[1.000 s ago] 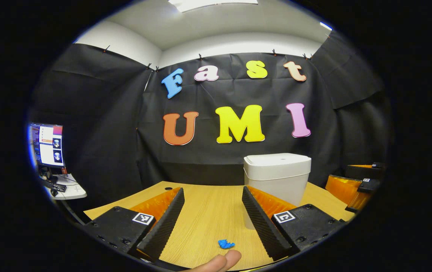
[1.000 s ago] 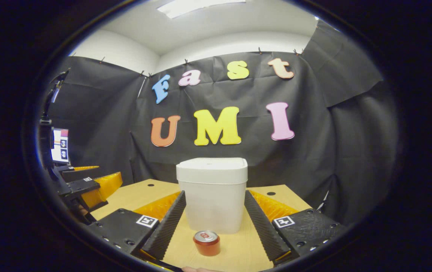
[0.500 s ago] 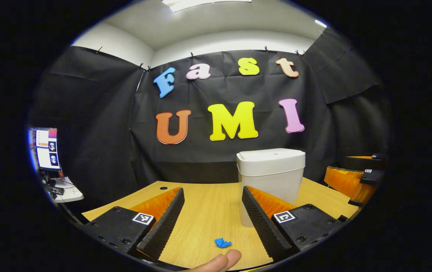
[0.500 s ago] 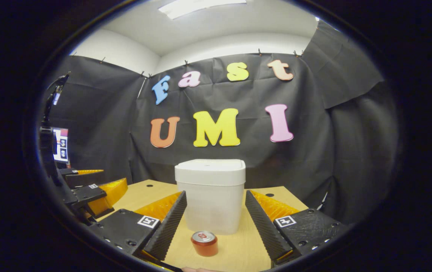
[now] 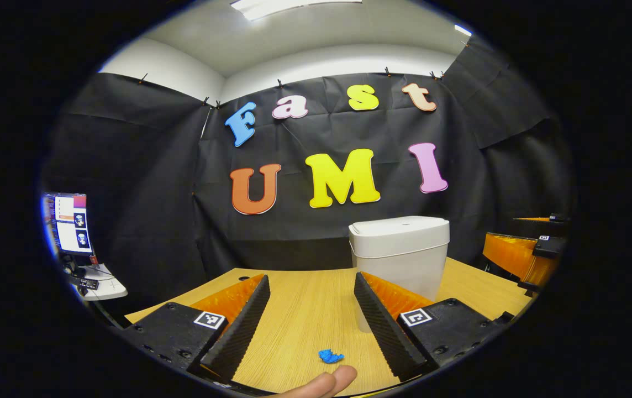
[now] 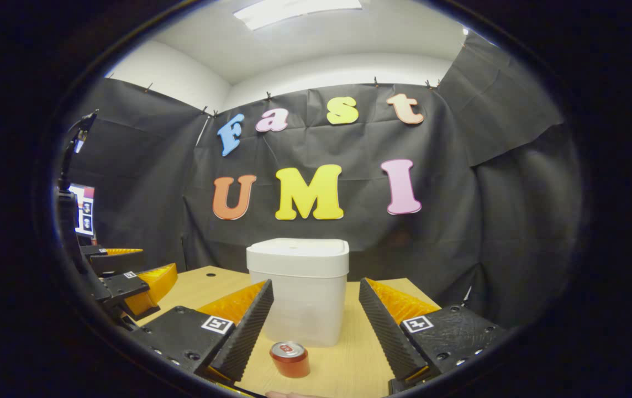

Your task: Press the lid of the desktop garbage bin to open it, pick up the crumpled paper on the desktop and throw it into the bin, then pick up the pop can on the desktop and drop it into the bin, and finally close the garbage bin lid.

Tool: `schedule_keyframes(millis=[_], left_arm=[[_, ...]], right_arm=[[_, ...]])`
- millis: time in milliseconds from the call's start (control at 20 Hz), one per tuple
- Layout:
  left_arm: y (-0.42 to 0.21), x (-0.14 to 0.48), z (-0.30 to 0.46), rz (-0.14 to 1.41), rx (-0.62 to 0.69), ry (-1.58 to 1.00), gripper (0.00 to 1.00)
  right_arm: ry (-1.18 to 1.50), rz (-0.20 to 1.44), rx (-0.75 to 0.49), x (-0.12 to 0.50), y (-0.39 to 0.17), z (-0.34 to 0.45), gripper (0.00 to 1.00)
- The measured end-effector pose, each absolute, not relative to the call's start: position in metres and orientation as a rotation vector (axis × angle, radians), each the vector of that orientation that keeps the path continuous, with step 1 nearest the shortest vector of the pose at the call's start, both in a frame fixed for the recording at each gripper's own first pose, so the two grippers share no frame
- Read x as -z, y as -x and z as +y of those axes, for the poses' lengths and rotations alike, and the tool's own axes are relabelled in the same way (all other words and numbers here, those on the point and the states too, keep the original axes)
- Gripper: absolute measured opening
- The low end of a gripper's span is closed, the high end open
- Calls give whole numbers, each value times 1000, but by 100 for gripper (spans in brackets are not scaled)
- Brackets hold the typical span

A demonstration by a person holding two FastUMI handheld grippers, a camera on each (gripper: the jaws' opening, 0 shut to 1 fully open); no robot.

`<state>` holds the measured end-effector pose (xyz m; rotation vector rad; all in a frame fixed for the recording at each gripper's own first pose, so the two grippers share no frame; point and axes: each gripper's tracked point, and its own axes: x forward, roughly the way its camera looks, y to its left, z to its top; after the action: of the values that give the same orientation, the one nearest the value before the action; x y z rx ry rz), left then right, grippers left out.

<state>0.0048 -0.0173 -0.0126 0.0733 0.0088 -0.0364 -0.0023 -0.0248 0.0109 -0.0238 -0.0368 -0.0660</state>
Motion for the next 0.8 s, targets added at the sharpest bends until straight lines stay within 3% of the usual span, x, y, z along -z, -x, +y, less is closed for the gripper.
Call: schedule_keyframes(millis=[600,650,800], left_arm=[[-12,23,-11,41,19,-70,99],[-13,24,-12,44,22,-71,99],[-16,31,-13,61,24,-80,99]], right_arm=[[12,6,-4,-8,-12,-13,93],[-7,8,-14,-11,-16,-11,89],[-34,37,-44,-22,-33,-7,43]])
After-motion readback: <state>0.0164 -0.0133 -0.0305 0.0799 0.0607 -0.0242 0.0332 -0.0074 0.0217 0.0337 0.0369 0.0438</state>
